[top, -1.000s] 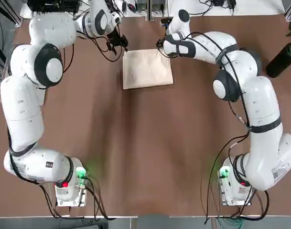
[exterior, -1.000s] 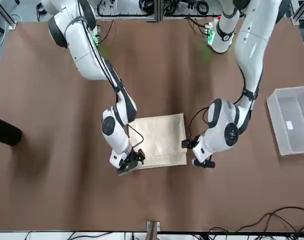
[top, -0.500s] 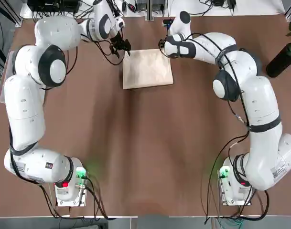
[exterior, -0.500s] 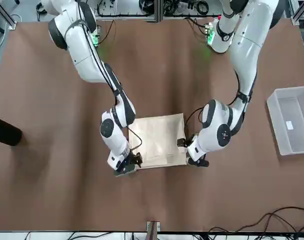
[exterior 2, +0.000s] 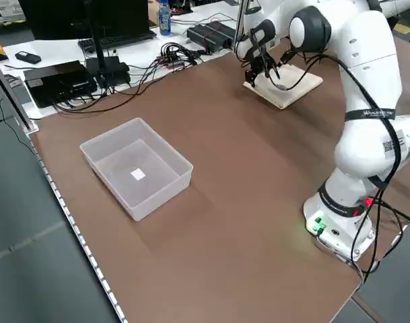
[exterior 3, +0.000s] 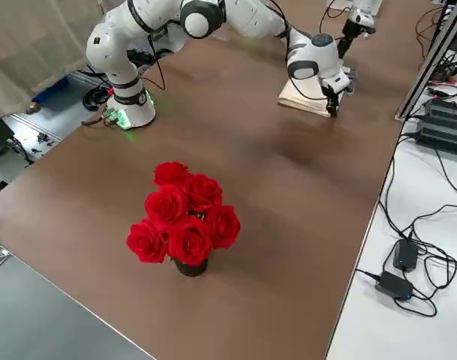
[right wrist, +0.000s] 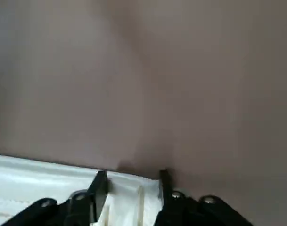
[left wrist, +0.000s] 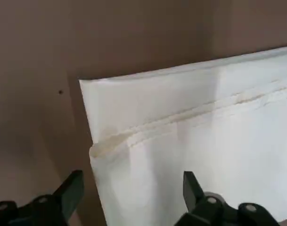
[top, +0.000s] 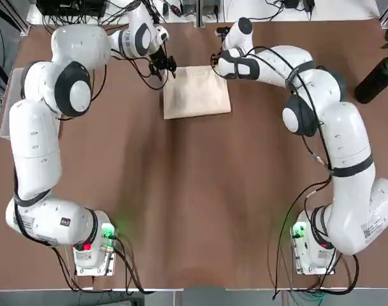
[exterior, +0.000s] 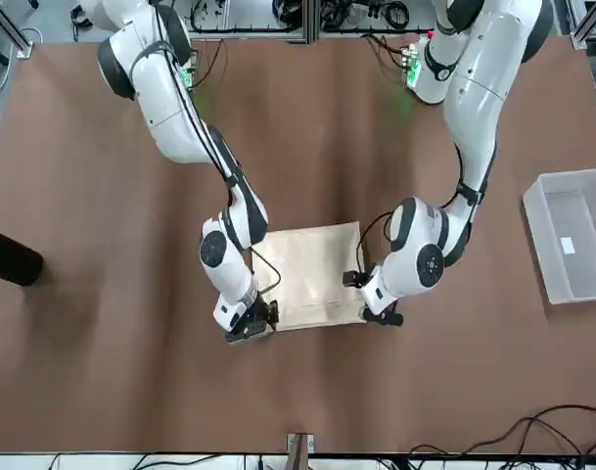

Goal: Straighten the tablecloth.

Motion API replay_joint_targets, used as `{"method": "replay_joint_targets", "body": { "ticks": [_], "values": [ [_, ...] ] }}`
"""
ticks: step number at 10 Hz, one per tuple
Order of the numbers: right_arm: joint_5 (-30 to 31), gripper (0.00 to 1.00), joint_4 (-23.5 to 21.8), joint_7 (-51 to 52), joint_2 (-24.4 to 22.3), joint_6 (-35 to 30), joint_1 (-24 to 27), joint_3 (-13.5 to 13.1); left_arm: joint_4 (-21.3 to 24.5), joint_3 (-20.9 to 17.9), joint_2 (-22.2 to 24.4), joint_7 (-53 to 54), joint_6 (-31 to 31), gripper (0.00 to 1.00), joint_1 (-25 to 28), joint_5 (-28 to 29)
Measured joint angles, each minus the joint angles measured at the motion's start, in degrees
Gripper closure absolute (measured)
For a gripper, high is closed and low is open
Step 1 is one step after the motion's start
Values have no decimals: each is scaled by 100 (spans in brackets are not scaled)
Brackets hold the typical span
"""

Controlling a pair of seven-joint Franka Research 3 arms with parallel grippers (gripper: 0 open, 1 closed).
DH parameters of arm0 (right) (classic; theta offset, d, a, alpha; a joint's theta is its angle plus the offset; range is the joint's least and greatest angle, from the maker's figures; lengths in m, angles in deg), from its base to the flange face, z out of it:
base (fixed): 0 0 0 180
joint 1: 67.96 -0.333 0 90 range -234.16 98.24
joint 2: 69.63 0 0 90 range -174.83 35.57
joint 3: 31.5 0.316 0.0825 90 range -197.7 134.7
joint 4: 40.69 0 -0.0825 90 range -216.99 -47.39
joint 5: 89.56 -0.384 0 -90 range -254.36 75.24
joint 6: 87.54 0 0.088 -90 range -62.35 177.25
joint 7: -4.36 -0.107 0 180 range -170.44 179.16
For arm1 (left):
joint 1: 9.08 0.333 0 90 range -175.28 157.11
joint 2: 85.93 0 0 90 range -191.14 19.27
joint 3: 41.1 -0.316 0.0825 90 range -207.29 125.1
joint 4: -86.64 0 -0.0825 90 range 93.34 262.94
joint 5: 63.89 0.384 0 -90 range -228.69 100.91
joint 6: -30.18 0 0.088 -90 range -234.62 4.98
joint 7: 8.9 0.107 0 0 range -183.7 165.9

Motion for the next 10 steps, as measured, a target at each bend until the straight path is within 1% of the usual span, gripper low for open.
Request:
{"method": "replay_joint_targets", "body": {
  "ticks": [1,2,3,4,5,6,7,8,9,10],
  "values": [
    [0,68,1,-6,1,0,-20,3,0,-6,-9,0,0,8,0,0],
    [0,81,1,-24,4,32,-47,5,2,-8,-38,0,-17,11,0,0],
    [0,85,1,-34,17,166,-95,9,3,-12,-125,0,-171,12,0,0],
    [0,86,0,-40,36,270,-143,10,3,-12,-194,0,-297,15,-3,0],
    [0,94,0,-42,47,331,-186,10,3,-10,-231,0,-363,24,-11,0],
    [0,97,0,-44,48,359,-201,8,0,-8,-233,0,-379,40,-18,0],
    [0,97,1,-44,48,362,-189,-7,-10,-6,-233,0,-383,57,-22,0],
    [0,97,5,-40,48,365,-150,-17,-22,-5,-233,0,-389,64,-25,0],
    [0,97,8,-18,48,365,-102,-21,-34,-3,-233,0,-391,70,-36,0],
    [0,97,13,12,48,365,-72,-23,-48,-2,-233,0,-396,79,-71,0]
  ]
}}
